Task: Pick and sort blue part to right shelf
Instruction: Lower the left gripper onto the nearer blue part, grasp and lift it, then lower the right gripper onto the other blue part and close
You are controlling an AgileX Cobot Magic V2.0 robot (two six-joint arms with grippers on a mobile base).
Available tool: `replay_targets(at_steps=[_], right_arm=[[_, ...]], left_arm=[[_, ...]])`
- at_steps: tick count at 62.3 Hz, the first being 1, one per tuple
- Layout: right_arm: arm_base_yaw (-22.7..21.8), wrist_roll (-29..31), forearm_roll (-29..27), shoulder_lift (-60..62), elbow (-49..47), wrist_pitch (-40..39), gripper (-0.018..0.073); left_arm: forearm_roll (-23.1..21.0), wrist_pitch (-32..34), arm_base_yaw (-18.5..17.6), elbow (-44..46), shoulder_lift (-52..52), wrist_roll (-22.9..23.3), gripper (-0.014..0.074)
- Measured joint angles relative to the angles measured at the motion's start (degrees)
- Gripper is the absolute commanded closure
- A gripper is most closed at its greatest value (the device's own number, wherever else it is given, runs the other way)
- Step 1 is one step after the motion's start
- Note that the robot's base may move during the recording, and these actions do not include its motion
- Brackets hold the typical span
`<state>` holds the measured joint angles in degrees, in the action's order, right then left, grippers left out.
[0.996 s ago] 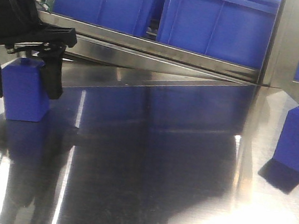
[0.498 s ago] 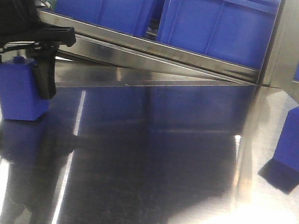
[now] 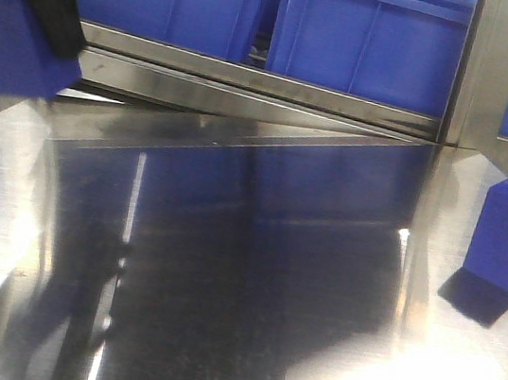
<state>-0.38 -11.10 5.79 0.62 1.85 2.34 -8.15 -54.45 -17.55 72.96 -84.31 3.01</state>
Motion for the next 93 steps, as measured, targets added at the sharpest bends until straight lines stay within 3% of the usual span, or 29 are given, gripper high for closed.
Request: replay_targets(at_steps=[21,36,43,54,64,75,93], right_arm=[[0.00,0.00,-0.32,0.00,0.00,-1.27,0.0502],[0.00,0.00,-1.35,-1.92,-8.65,5.90,0.0489],[0.00,0.00,-1.46,-7.17,-15.28,10.40,0.0375],[0.00,0.00,-1.56,-18.26,-27.66,18.97,0.0085],[0.00,1.11,-1.56,-30.43,-39.14,28.06,0.0017],[1.75,9.67,-3.02,-44.01,-51.80,41.02,0.0017],[3.73,33.21,-12.45,-68.50,-70.32,62.11,0.0017]], left_arm=[[0.00,14.81,0.00,-17.43,23.29,-4.95,0.0198],[0.00,22.09,0.00,-28.53,35.10,-5.44,0.0200],[0.00,23.98,0.00,-32.15,38.64,-5.44,0.0200],[0.00,24.38,0.00,-34.36,42.22,-5.66,0.0200],[0.00,24.78,0.00,-34.58,43.00,-5.77,0.0200],[0.00,25.03,0.00,-34.58,43.00,-5.77,0.0200],[0.00,25.26,0.00,-34.70,43.00,-5.77,0.0200]])
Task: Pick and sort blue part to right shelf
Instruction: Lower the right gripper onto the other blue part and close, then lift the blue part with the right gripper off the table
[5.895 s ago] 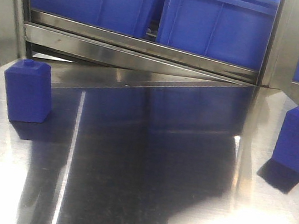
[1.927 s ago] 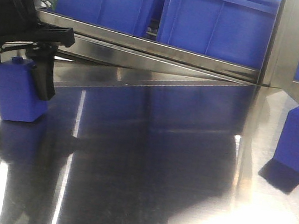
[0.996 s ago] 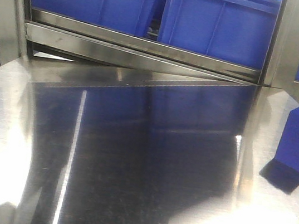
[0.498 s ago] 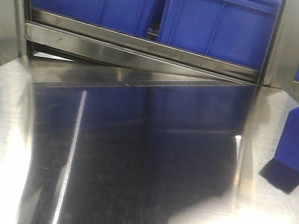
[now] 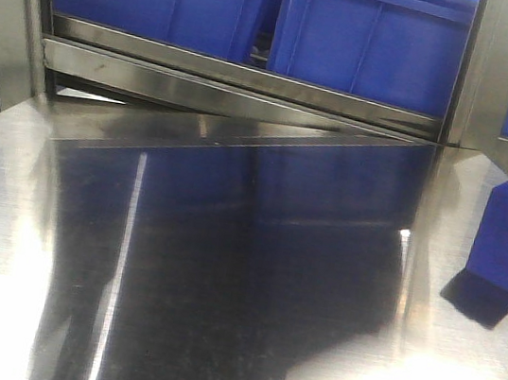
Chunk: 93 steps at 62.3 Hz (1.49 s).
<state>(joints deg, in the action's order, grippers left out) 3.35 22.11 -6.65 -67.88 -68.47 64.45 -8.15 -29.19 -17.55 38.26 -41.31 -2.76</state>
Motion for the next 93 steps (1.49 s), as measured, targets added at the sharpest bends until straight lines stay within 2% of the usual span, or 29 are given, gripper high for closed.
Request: replay_targets(at_steps=[9,19,60,66,78,93], right_arm=[[0.10,7.83,-5.62,-9.40,-3.85,4.35,0.0017],[0.22,11.25,-6.75,-16.19,-4.26,4.09,0.0017],[1.71,13.12,-6.77,-31.11,-4.47,-0.71,0.0022],[1.71,13.12,-6.59,-32.34,-4.62,-0.74,0.0074],[1.71,13.12,-6.35,-32.77,-4.90,-0.85,0.0286],[1.71,13.12,-6.35,-32.77,-4.90,-0.85,0.0302]], left_arm=[[0.00,0.00,0.00,0.00,0.00,0.00,0.0200],[0.00,0.00,0.00,0.00,0.00,0.00,0.0200],[0.00,0.00,0.00,0.00,0.00,0.00,0.0200],[0.00,0.00,0.00,0.00,0.00,-0.08,0.0200],[1.60,0.00,0.00,0.00,0.12,-0.08,0.0203],[5.01,0.69,0.00,-2.02,6.20,-0.08,0.0263]])
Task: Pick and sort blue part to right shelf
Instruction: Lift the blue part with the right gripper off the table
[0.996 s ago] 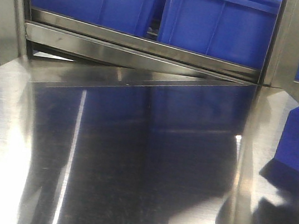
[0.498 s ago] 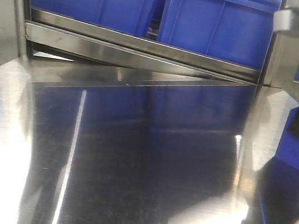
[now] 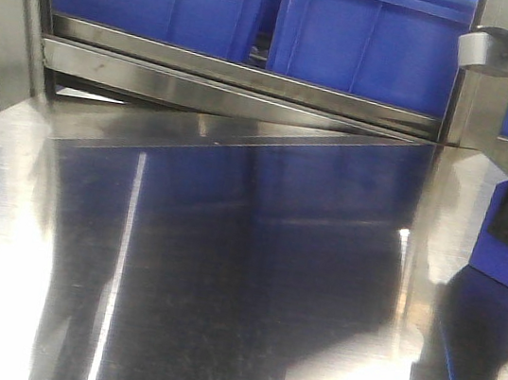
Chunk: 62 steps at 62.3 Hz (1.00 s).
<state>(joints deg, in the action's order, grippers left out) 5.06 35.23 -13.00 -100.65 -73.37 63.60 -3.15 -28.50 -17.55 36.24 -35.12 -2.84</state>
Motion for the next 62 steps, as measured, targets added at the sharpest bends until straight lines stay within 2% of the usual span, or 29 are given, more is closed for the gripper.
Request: replay_targets(at_steps=[15,34,40,50,55,62], right_arm=[[0.00,-1.66,-0.57,-0.10,-0.82,0.61,0.0302],[0.00,-10.16,-1.53,8.76,-1.18,-3.72,0.0306],[0.00,-12.71,-1.66,14.20,-0.91,-6.66,0.0327],[0.00,-14.92,-1.88,25.09,3.58,-11.85,0.0367],[0.00,-15.25,-1.99,31.31,7.21,-13.34,0.0367],[0.00,-15.28,-2.19,38.30,12.67,-13.85,0.0367]], left_arm=[[1.16,1.04,0.00,-6.28,12.04,0.00,0.0284],[2.23,-0.89,0.00,-10.61,25.54,0.22,0.0284],[4.58,-3.74,0.00,-11.01,28.69,2.84,0.0284],[13.51,-7.63,0.00,-11.05,32.77,12.80,0.0284],[15.49,-8.34,0.00,-11.05,34.48,14.54,0.0284],[16.08,-8.42,0.00,-11.05,35.28,15.29,0.0284]])
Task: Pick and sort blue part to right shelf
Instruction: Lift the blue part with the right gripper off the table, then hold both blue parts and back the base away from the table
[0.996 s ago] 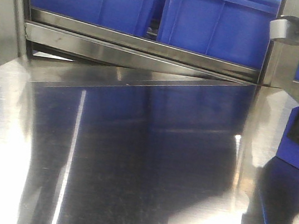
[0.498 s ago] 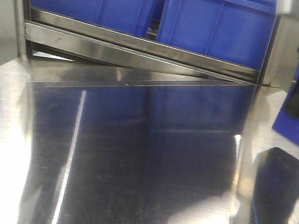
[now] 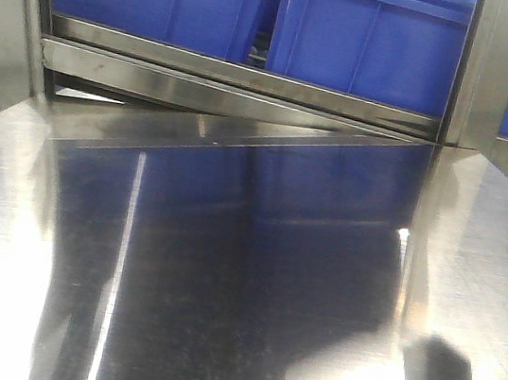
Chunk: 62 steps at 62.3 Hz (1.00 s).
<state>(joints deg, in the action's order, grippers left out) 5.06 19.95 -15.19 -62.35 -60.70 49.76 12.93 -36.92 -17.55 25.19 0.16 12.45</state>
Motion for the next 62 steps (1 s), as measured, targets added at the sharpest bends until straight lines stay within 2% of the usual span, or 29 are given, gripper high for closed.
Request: replay_targets(at_steps=[17,35,48,62], right_arm=[[0.00,0.00,-2.21,18.97,15.06,-3.45,0.0365],[0.00,0.00,-3.34,41.39,26.42,-8.76,0.0365],[0.00,0.00,-3.44,53.75,29.32,-10.32,0.0365],[0.00,0.00,-4.36,59.99,29.32,-14.60,0.0365]], left_arm=[[0.85,-0.32,0.00,0.00,0.11,0.24,0.0284],[0.95,-0.32,0.00,0.00,0.11,0.24,0.0284],[0.95,-0.32,0.00,0.00,0.11,0.24,0.0284],[0.95,-0.32,0.00,0.00,0.11,0.24,0.0284]])
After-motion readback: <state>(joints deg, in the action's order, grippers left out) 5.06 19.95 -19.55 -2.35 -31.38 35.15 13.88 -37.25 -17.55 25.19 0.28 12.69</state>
